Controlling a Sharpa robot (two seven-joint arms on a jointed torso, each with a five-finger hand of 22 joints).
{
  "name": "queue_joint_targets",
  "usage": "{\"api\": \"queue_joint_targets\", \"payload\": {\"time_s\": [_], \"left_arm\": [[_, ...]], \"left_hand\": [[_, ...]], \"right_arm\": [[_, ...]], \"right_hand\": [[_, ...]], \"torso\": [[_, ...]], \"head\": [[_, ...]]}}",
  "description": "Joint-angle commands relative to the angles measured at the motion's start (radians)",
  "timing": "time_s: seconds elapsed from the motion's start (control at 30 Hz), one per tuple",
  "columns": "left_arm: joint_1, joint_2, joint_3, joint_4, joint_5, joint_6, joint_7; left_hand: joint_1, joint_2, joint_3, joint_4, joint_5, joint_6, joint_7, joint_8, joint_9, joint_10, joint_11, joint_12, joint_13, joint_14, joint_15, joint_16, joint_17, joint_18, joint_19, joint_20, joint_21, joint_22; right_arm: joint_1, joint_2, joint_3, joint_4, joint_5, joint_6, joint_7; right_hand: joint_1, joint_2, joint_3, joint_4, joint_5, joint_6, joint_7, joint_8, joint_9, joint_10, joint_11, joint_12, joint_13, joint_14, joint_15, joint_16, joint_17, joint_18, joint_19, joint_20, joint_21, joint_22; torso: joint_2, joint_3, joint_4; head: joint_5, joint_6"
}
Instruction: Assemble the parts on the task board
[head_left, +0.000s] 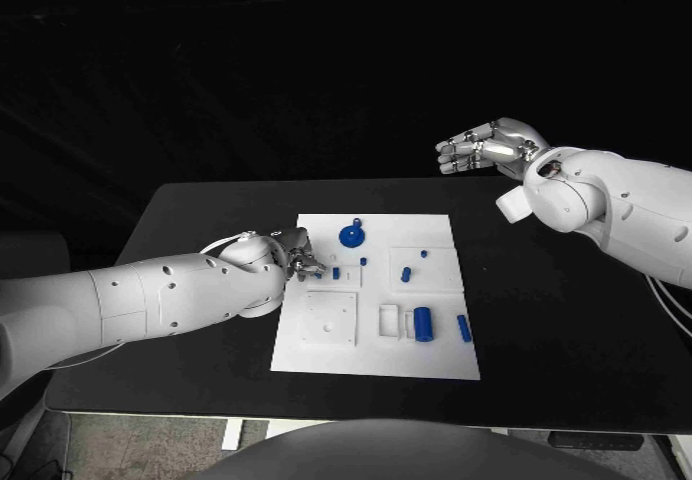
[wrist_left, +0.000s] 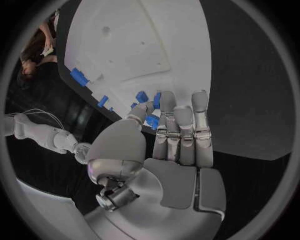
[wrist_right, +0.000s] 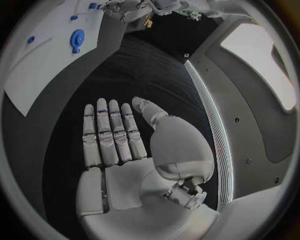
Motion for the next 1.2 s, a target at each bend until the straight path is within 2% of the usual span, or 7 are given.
{"api": "queue_joint_targets", "payload": {"time_s": [0.03, 0.7, 0.8, 1.2], "left_arm": [[-0.001, 0.002, 0.0, 0.002, -0.01, 0.001, 0.012], [-0.003, 0.001, 0.0, 0.002, -0.009, 0.015, 0.014], [-0.003, 0.001, 0.0, 0.002, -0.009, 0.019, 0.014], [-0.003, 0.0, 0.0, 0.0, -0.008, 0.036, 0.015]], "left_hand": [[0.014, 0.01, 0.138, -0.132, 0.002, 0.014, -0.014, 0.003, 0.002, 0.002, -0.007, -0.003, 0.001, 0.007, -0.002, -0.003, 0.001, -0.006, 0.007, -0.003, 0.001, 0.018], [0.014, 0.01, 0.138, -0.132, 0.002, 0.014, -0.014, 0.003, 0.002, 0.002, -0.007, -0.003, 0.001, 0.007, -0.002, -0.003, 0.001, -0.006, 0.007, -0.003, 0.001, 0.018], [0.014, 0.01, 0.138, -0.132, 0.002, 0.014, -0.014, 0.003, 0.002, 0.002, -0.007, -0.003, 0.001, 0.007, -0.002, -0.003, 0.001, -0.006, 0.007, -0.003, 0.001, 0.018], [0.016, 0.012, 0.138, -0.132, -0.001, 0.013, -0.013, 0.003, -0.003, 0.002, -0.007, -0.003, 0.005, 0.007, -0.002, -0.004, 0.005, -0.007, 0.007, -0.003, 0.002, 0.018]], "right_arm": [[-0.001, 0.001, 0.001, 0.0, 0.006, 0.015, 0.0], [-0.005, 0.001, 0.001, -0.001, 0.009, 0.025, -0.001], [-0.005, 0.001, 0.001, -0.001, 0.009, 0.025, 0.0], [-0.006, 0.001, 0.001, 0.002, 0.012, 0.029, -0.001]], "right_hand": [[-0.001, -0.005, -0.001, 0.007, 0.001, 0.0, -0.001, -0.003, 0.0, -0.006, 0.0, -0.006, -0.001, -0.008, 0.001, -0.004, -0.001, 0.003, -0.007, -0.003, 0.0, -0.001], [-0.001, -0.003, -0.001, 0.008, 0.002, 0.0, -0.002, -0.003, 0.0, -0.006, 0.001, -0.006, -0.001, -0.014, 0.004, -0.005, -0.002, 0.002, -0.012, -0.001, 0.0, -0.001], [-0.001, -0.003, -0.001, 0.007, 0.002, 0.001, -0.002, -0.003, 0.0, -0.006, 0.001, -0.006, -0.001, -0.015, 0.004, -0.004, -0.002, 0.003, -0.012, -0.001, 0.0, -0.001], [-0.001, -0.002, -0.001, 0.008, 0.002, 0.0, -0.002, -0.003, 0.0, -0.005, 0.001, -0.006, -0.001, -0.017, 0.005, -0.004, -0.002, 0.003, -0.014, 0.0, 0.0, -0.001]], "torso": [[0.0, 0.0001, -0.0001], [0.0, 0.0003, -0.0004], [0.0, 0.0006, -0.0003], [0.001, -0.0005, -0.0004]], "head": [[0.0, 0.0], [0.0, 0.0], [0.001, -0.003], [-0.002, -0.004]]}}
